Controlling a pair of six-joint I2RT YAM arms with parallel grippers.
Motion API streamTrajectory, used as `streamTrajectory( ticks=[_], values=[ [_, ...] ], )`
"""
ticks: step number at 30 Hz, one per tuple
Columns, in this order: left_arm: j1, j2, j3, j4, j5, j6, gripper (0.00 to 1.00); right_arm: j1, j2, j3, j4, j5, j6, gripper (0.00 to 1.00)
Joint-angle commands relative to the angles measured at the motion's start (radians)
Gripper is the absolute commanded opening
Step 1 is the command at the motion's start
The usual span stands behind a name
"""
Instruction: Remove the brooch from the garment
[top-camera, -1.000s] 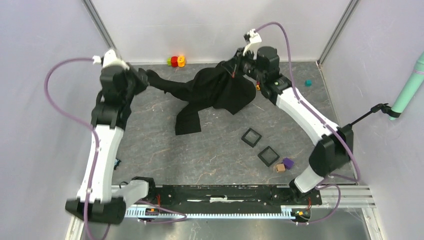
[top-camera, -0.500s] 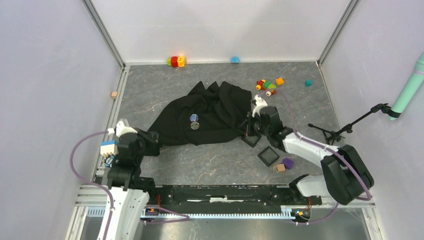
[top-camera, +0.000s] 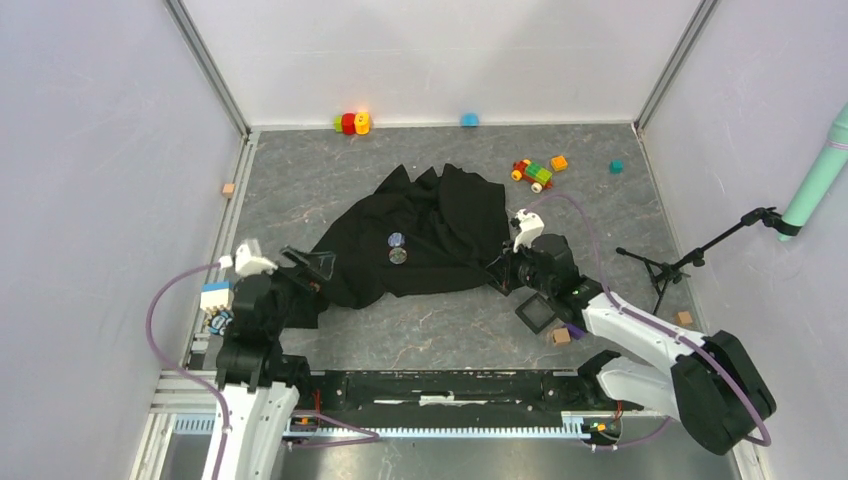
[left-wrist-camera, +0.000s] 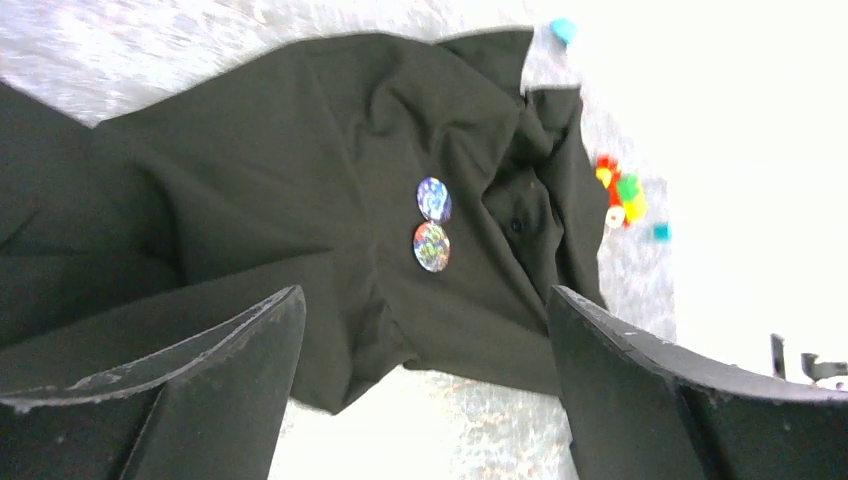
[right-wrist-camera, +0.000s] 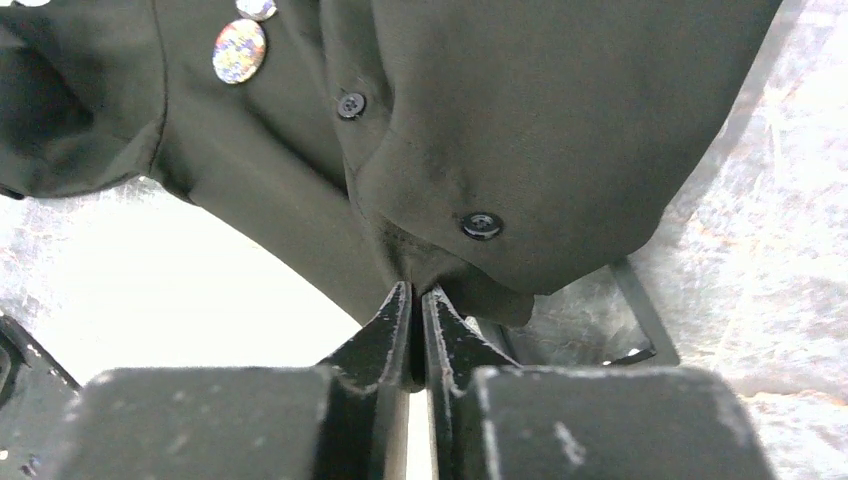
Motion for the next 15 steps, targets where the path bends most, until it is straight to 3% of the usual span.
streamTrajectory(
  ticks=[1, 4, 6, 8, 11, 15],
  values=[
    [0.003, 0.262, 0.11, 0.151, 0.185, 0.18, 0.93, 0.006, -0.072, 0.001, -0.014, -0.044, -0.118, 0.19],
    [0.003, 0.414, 0.221, 0.058, 0.059, 0.239, 0.94, 0.009, -0.08, 0.023, -0.041, -0.085, -0.161, 0.44],
    [0.003, 0.439, 0.293, 0.002, -0.098, 0.232, 0.97, 0.01, -0.082, 0.045, -0.072, -0.047, -0.182, 0.59],
    [0.003, 0.423, 0.309, 0.024, -0.132, 0.222, 0.98, 0.014, -0.082, 0.069, -0.083, -0.027, -0.199, 0.7],
    [-0.001, 0.442, 0.262, 0.179, 0.07, 0.233, 0.9, 0.045, -0.054, 0.119, -0.09, 0.008, -0.219, 0.8],
    [-0.043, 0.649, 0.287, 0.232, 0.254, 0.241, 0.82, 0.093, 0.042, 0.227, -0.114, 0.011, -0.229, 0.81]
  ],
)
